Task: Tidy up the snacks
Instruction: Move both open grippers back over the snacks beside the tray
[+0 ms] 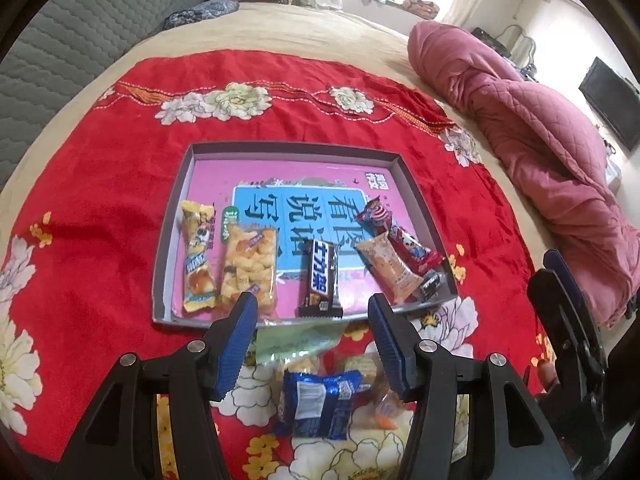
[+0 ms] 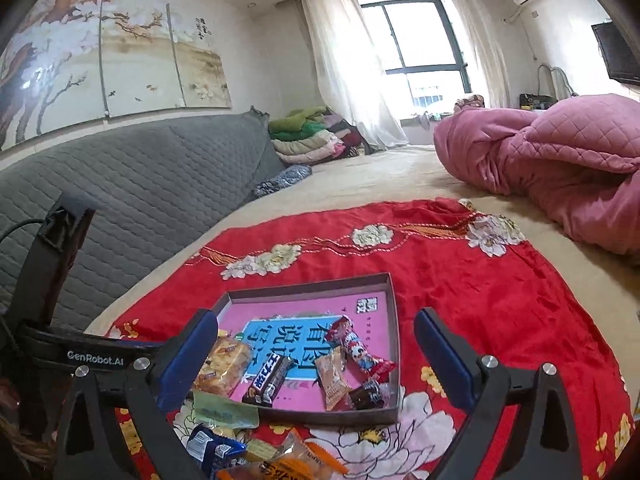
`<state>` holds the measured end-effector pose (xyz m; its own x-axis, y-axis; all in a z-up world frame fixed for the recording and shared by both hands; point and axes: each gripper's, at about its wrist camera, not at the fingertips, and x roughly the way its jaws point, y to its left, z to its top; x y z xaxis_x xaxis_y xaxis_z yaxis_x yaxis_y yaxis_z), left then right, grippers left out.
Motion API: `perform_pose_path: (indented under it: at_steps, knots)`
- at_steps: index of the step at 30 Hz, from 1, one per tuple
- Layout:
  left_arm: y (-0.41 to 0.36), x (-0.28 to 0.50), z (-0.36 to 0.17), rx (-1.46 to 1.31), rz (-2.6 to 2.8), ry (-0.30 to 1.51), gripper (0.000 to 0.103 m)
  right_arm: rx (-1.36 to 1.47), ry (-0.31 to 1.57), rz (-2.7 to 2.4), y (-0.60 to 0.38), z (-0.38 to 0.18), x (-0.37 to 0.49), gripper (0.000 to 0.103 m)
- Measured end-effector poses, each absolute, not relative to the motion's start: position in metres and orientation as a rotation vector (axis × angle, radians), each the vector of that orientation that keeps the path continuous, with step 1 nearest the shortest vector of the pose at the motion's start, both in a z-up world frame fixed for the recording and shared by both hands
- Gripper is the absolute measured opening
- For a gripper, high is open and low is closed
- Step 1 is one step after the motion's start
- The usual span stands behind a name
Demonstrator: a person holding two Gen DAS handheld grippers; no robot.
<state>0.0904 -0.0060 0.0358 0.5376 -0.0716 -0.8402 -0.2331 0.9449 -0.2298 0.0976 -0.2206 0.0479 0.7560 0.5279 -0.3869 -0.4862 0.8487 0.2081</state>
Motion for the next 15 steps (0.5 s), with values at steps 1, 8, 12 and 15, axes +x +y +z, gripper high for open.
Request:
perform_pose_path:
  at_steps: [1, 8, 12, 15]
  knots:
    - [-0.005, 0.089, 0.035, -0.334, 0.097, 1.005, 0.059, 0.097, 0.456, 0.552, -0.22, 0.048, 0.097, 0.099]
    - [0.0, 0.076, 0.033, -0.336, 0.09, 1.001, 0.059, 0.076, 0.496, 0.529, -0.222, 0.039, 0.089, 0.099]
    - [0.006, 0.073, 0.031, -0.349, 0.096, 0.999, 0.059, 0.073, 0.494, 0.527, -0.224, 0.039, 0.083, 0.099]
    - [0.01, 0.071, 0.031, -0.35, 0.102, 0.997, 0.059, 0.076, 0.505, 0.522, -0.224, 0.039, 0.082, 0.099]
